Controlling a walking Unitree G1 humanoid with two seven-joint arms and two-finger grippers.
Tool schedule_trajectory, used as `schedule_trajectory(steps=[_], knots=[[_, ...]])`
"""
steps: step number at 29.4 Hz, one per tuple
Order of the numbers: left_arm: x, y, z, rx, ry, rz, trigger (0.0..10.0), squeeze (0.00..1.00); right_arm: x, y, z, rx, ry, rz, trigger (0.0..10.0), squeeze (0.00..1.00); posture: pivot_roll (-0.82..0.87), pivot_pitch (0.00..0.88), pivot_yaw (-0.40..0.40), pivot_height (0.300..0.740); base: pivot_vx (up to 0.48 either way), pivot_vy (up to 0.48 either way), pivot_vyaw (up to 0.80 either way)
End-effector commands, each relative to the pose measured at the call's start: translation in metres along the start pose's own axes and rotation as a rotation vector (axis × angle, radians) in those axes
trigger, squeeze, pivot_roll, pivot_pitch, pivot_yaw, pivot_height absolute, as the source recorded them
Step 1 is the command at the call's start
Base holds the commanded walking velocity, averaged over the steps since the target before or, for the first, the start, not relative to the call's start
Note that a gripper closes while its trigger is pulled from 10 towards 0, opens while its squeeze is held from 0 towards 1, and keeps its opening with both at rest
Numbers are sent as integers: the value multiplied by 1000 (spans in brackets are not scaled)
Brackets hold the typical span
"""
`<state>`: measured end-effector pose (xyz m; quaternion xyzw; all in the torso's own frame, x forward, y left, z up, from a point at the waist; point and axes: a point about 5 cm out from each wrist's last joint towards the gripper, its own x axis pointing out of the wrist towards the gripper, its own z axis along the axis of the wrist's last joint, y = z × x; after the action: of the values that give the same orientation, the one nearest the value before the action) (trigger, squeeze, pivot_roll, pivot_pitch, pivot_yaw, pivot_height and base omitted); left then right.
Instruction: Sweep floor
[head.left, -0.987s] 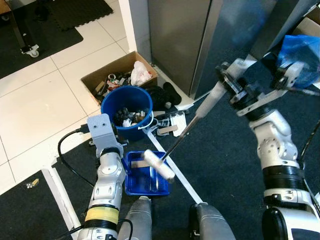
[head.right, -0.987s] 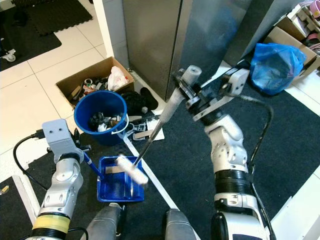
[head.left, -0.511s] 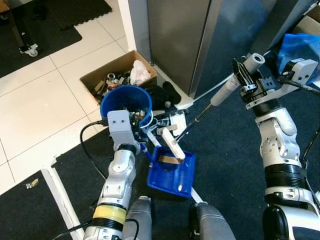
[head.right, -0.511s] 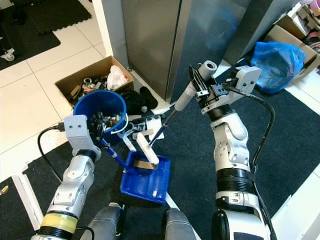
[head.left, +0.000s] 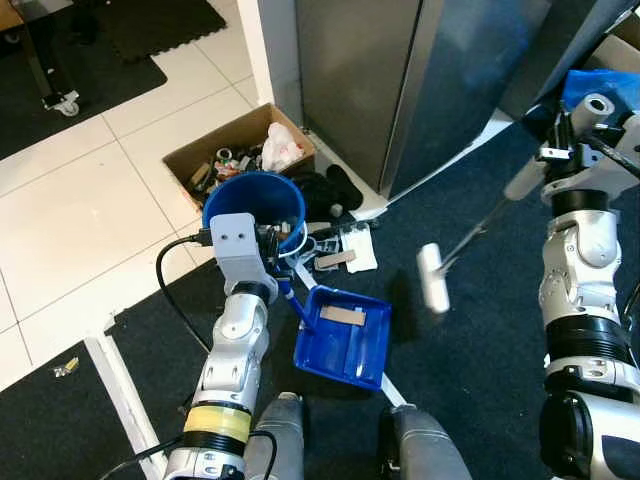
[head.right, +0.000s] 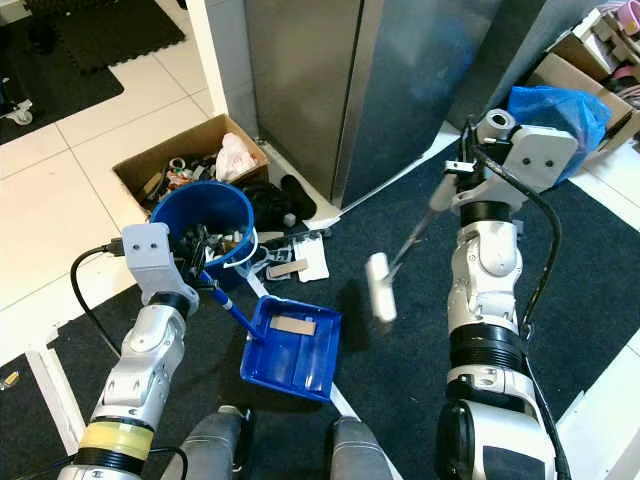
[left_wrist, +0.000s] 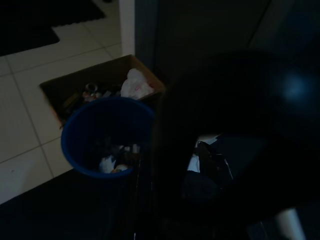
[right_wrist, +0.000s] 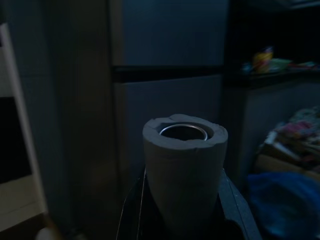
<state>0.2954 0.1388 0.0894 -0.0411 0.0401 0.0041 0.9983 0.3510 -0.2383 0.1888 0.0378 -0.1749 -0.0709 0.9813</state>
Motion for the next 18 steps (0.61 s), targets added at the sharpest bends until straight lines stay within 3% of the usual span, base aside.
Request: schedule_trajectory(steps=[1, 6, 9, 18], knots=[[0, 3, 4, 10, -14, -11, 10000, 0, 1, -3, 8, -8, -52, -35, 10000, 0, 89, 79, 1, 740, 0, 0, 0], [0, 2, 5, 12, -10, -19, 10000, 0, -2, -5, 1, -132, -37, -49, 10000, 0, 80, 69, 5, 740, 0, 0, 0], [2, -1, 10, 10, -19, -32, 10000, 0, -13, -9, -19, -334, 31, -60, 10000, 0, 70, 56, 4, 740, 0, 0, 0], [4, -3, 18, 20, -31, -38, 10000, 0, -30, -9, -45, -409, 115, -135, 10000, 0, 66, 43, -2, 740, 0, 0, 0]])
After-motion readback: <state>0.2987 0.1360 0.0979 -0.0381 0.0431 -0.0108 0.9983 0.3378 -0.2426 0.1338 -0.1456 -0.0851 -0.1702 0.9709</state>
